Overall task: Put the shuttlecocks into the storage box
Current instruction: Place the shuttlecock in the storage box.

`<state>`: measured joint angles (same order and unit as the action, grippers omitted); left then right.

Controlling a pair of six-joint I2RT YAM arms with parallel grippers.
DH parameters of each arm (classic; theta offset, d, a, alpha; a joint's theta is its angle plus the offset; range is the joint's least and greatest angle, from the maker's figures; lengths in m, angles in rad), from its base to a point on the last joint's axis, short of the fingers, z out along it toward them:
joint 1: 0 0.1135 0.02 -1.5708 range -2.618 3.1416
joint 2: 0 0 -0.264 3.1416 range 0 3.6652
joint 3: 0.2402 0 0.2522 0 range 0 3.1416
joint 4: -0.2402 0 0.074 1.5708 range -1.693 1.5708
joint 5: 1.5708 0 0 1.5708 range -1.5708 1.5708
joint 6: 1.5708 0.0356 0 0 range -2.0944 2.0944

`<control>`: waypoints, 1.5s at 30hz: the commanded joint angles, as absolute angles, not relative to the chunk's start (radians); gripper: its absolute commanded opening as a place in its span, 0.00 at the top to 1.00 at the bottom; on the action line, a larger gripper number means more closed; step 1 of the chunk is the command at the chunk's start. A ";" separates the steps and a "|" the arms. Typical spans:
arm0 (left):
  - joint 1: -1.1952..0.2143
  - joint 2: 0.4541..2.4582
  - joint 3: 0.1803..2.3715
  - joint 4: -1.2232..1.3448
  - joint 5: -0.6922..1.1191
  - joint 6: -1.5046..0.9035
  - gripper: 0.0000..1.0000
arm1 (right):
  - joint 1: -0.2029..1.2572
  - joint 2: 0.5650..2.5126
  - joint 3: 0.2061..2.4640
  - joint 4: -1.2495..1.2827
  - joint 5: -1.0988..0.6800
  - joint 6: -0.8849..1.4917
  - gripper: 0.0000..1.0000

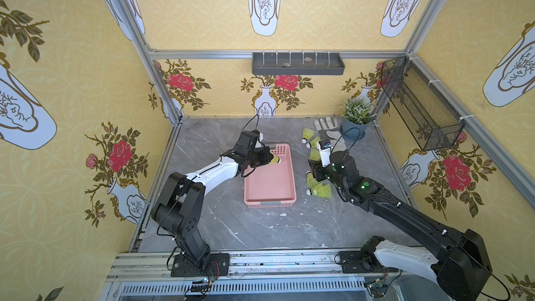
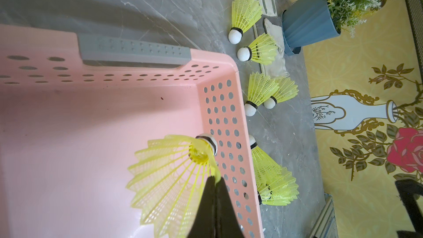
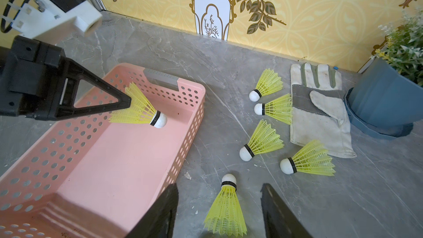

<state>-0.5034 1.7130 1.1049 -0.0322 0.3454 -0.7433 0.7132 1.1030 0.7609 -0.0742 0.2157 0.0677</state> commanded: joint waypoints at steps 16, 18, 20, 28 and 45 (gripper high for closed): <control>-0.477 1.902 1.210 0.091 0.431 -0.802 1.00 | 0.714 1.102 0.747 -0.049 0.242 0.081 0.40; -0.476 1.919 1.218 0.099 0.436 -0.806 1.00 | 0.713 1.100 0.744 -0.049 0.244 0.083 0.40; -0.477 1.934 1.220 0.110 0.443 -0.812 1.00 | 0.713 1.100 0.742 -0.052 0.244 0.083 0.40; -0.474 2.000 1.242 0.148 0.465 -0.846 1.00 | 0.713 1.114 0.744 -0.056 0.247 0.084 0.40; -0.471 2.039 1.277 0.106 0.449 -0.831 0.73 | 0.713 1.147 0.751 -0.069 0.247 0.092 0.40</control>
